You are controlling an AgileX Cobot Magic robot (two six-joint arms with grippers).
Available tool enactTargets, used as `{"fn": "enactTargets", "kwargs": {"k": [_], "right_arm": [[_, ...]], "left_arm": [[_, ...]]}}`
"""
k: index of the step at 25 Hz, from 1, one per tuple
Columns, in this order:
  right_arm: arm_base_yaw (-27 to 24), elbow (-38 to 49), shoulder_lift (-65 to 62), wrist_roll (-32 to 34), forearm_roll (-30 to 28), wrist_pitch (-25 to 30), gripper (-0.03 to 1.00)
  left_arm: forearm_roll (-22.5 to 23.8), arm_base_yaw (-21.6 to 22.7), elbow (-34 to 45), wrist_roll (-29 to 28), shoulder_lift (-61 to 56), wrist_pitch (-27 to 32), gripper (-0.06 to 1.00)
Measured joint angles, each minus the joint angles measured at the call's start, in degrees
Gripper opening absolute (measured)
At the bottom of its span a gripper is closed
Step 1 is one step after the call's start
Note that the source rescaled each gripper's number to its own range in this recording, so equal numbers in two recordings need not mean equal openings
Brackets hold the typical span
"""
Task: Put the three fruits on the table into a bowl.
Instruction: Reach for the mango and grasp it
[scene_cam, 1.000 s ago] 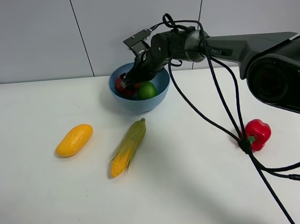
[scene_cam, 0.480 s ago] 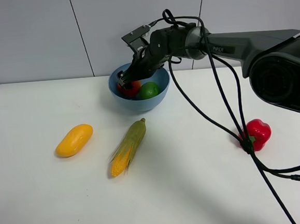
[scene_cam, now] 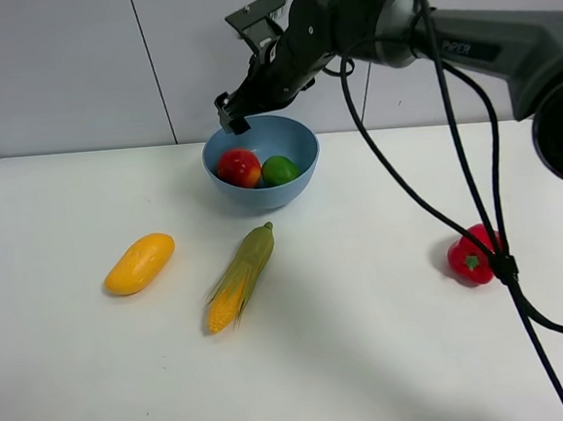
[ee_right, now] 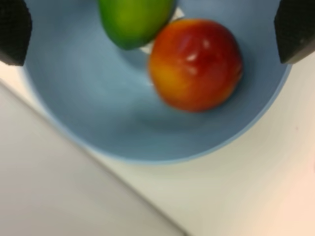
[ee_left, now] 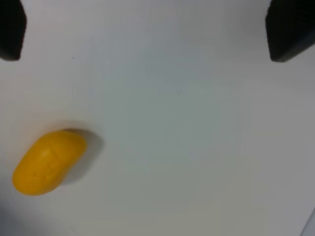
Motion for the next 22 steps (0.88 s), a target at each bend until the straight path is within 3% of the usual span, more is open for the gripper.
{"fn": "enactTargets", "kwargs": {"k": [7,16,22], "right_arm": [[0.0,0.0,-10.36,5.53,-6.98,7.15,1.0],[0.0,0.0,-23.54,6.72,-9.02,17.34,1.0],[0.0,0.0,-34.15,8.36,-12.92,20.38,1.0]], "left_arm": [[0.0,0.0,0.0,0.0,0.0,0.0,1.0],[0.0,0.0,0.0,0.0,0.0,0.0,1.0],[0.0,0.0,0.0,0.02,0.0,0.0,1.0]]}}
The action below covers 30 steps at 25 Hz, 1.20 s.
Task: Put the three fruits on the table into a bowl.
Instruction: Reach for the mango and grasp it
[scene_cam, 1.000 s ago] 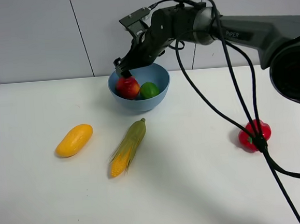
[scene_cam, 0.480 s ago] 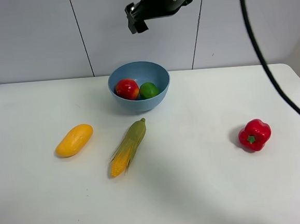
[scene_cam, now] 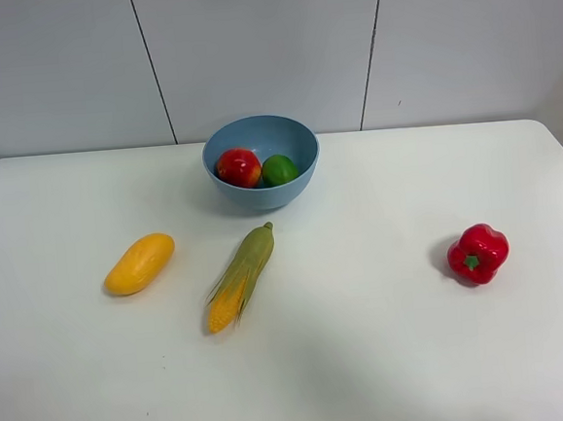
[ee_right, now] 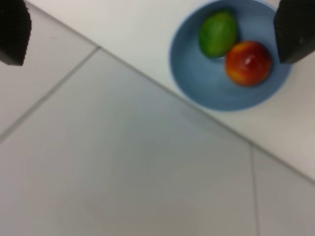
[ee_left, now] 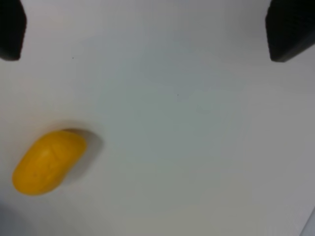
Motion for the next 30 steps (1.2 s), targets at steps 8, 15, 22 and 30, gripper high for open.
{"fn": "enactTargets", "kwargs": {"k": [8,15,22,30], "right_arm": [[0.0,0.0,-11.68,0.37,-8.63,8.4,1.0],[-2.48,-0.06,-20.87,1.83,-11.33,8.99,1.0],[-13.13,-0.14,-29.85,0.57,-9.86,11.8,1.0],[-21.76,0.82,-40.09,-0.39,-4.22,14.64,1.0]], "left_arm": [[0.0,0.0,0.0,0.0,0.0,0.0,1.0],[0.0,0.0,0.0,0.0,0.0,0.0,1.0],[0.0,0.0,0.0,0.0,0.0,0.0,1.0],[0.0,0.0,0.0,0.05,0.0,0.0,1.0]]}}
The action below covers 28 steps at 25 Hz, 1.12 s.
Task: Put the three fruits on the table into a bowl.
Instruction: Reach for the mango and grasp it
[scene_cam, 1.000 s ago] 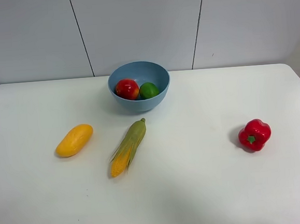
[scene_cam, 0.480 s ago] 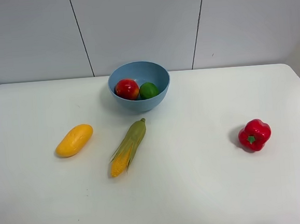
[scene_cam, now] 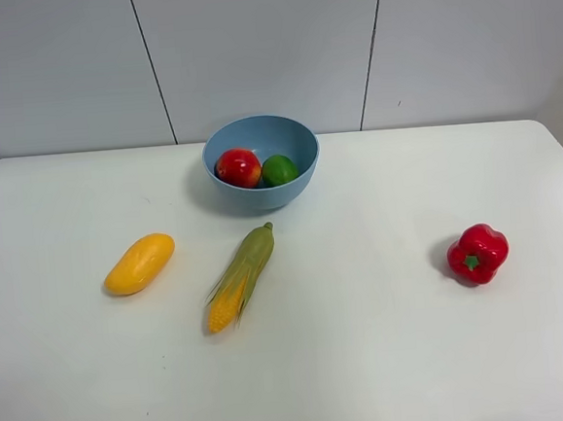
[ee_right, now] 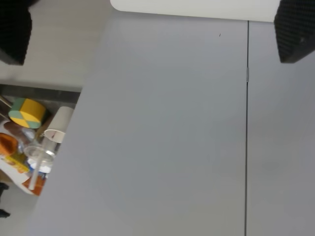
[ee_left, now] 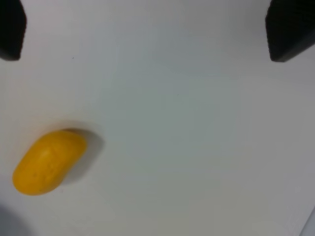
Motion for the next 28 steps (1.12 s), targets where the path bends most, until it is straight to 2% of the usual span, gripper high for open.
{"fn": "enactTargets", "kwargs": {"k": [5,10,15,28], "right_arm": [[-6.29,8.48,-7.16,-2.82,6.85,-1.26,1.0],[-11.78,22.65,-15.17,-3.67,9.89,-3.24,1.0],[-12.58,33.64,-21.17,-3.06,10.37,-3.46,1.0],[-12.58,53.83,-36.41,0.06,11.87,-3.7,1.0]], "left_arm": [[0.0,0.0,0.0,0.0,0.0,0.0,1.0],[0.0,0.0,0.0,0.0,0.0,0.0,1.0],[0.0,0.0,0.0,-0.06,0.0,0.0,1.0],[0.0,0.0,0.0,0.0,0.0,0.0,1.0]]}}
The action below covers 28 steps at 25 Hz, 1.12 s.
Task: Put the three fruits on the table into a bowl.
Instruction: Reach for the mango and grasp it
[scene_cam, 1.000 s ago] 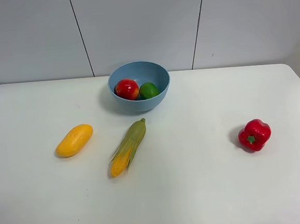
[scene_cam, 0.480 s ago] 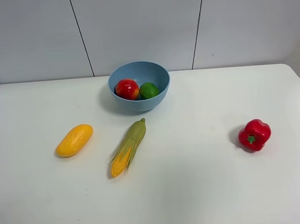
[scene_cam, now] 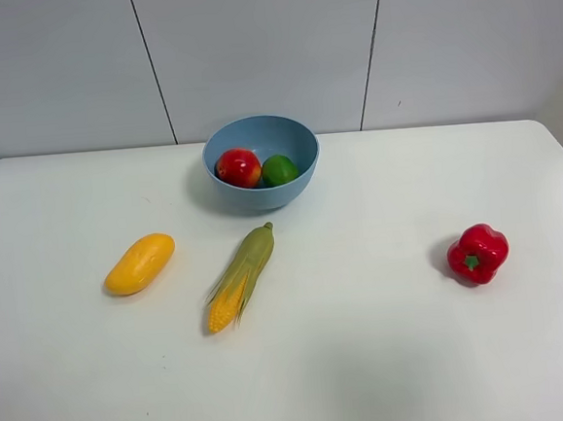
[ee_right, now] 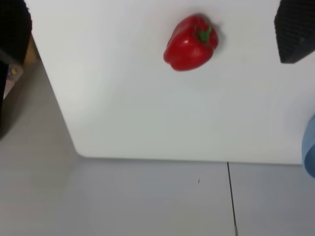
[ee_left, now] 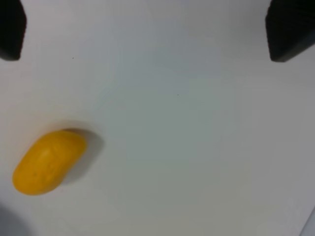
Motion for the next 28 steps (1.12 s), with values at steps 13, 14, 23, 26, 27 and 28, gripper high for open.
{"fn": "enactTargets", "kwargs": {"k": [13,14,23,26,27,28], "right_arm": [[0.24,15.81,-9.66,0.8,1.01,-0.53,1.0],[0.24,16.25,-10.39,0.8,1.01,-0.66,1.0],[0.24,18.97,-12.76,0.82,0.63,-1.04,1.0],[0.24,18.99,-12.76,0.82,0.01,-1.75,1.0],[0.24,18.99,-12.76,0.82,-0.22,-2.28,1.0],[0.24,18.99,-12.76,0.82,-0.36,-2.38,1.0]], "left_arm": [[0.0,0.0,0.0,-0.06,0.0,0.0,1.0],[0.0,0.0,0.0,-0.06,0.0,0.0,1.0],[0.0,0.0,0.0,-0.06,0.0,0.0,1.0],[0.0,0.0,0.0,0.0,0.0,0.0,1.0],[0.0,0.0,0.0,0.01,0.0,0.0,1.0],[0.0,0.0,0.0,0.01,0.0,0.0,1.0]]}}
